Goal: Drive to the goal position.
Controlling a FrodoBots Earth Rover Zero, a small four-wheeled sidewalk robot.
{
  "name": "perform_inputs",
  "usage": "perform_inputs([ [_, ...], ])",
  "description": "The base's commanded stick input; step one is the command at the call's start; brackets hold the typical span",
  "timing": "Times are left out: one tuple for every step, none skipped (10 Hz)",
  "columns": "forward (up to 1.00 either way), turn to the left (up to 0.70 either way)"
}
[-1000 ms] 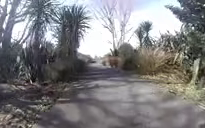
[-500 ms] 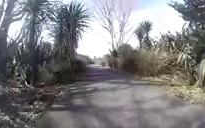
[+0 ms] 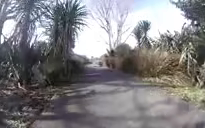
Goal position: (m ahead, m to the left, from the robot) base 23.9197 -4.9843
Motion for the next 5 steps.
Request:
perform_inputs([
  [0.45, -0.27],
  [0.45, -0.27],
  [0.45, -0.27],
  [0.45, 0.0],
  [0.45, 0.0],
])
